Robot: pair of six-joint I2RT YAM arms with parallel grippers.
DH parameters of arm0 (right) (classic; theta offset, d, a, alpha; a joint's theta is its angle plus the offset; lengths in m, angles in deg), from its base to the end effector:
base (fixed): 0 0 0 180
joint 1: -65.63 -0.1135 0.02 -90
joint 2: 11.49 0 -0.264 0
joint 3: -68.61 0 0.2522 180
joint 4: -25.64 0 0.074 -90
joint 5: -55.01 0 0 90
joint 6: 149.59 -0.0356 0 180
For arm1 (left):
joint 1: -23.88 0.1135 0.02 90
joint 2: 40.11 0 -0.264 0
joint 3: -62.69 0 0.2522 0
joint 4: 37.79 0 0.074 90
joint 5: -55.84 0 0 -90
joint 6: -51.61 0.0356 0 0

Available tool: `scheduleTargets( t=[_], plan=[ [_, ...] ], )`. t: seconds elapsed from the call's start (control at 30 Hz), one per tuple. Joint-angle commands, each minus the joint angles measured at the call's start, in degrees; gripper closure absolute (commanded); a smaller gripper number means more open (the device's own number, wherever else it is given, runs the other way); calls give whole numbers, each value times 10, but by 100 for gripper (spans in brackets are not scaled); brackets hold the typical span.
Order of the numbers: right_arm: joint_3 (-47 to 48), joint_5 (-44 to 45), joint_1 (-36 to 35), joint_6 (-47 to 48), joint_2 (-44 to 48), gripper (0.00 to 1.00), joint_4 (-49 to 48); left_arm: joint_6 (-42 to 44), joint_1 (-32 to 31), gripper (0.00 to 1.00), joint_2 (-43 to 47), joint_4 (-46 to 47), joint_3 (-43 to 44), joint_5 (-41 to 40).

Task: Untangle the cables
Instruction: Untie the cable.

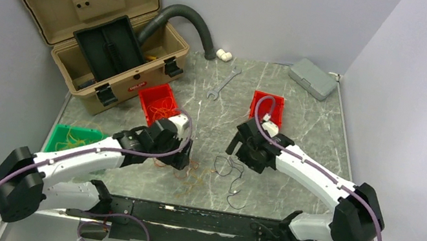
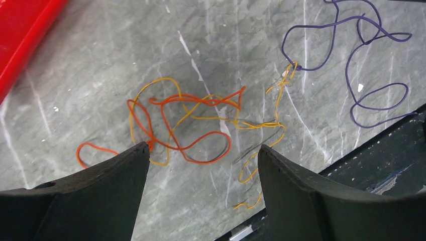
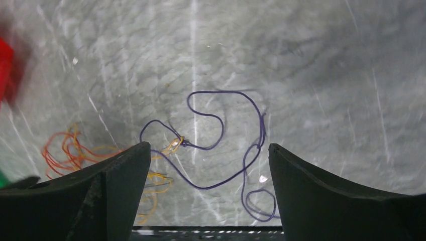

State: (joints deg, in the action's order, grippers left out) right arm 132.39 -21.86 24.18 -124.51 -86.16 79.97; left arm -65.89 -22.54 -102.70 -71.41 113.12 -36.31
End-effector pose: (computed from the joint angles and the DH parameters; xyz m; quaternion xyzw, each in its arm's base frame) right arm 0.1878 0.1551 0.2218 0.2214 0.9450 0.1037 0.2171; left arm 0.1536 -0.1595 0.2162 0.1453 0.9149 -0.2124 0.3112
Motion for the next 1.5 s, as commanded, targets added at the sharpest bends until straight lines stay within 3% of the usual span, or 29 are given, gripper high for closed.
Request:
scheduleTargets(
  t=[0.0,0.23,0.6,0.7,0.77,0.87,0.9,0.93,1.03,1.27,1.47],
  plan=[
    [16,45,-22,190,26,9,-57,32,-8,17,-36,30,41,14],
    [-79,-39,-22,341,94,11,-158,38,-7,17,-95,11,65,13],
    [-71,-47,-23,394,-15,23,-195,27,-7,23,-198,14,92,16],
    [-65,-42,-23,387,-36,41,-200,6,2,42,-212,40,76,28],
    [-64,-43,-23,382,-39,61,-200,-6,10,55,-211,65,58,45],
    [-67,-23,-22,369,-22,98,-186,-18,24,85,-206,77,40,53],
    [-65,4,-21,355,-13,100,-171,-19,27,95,-201,76,36,50],
    [-65,42,-19,338,2,100,-152,-23,31,100,-194,73,32,42],
    [-76,126,9,288,81,100,-99,-26,44,100,-154,62,16,23],
    [-85,212,174,220,300,100,5,-54,92,100,-1,0,-20,-54],
    [-21,323,215,138,349,100,123,-94,143,100,126,-48,-49,-98]
  ],
)
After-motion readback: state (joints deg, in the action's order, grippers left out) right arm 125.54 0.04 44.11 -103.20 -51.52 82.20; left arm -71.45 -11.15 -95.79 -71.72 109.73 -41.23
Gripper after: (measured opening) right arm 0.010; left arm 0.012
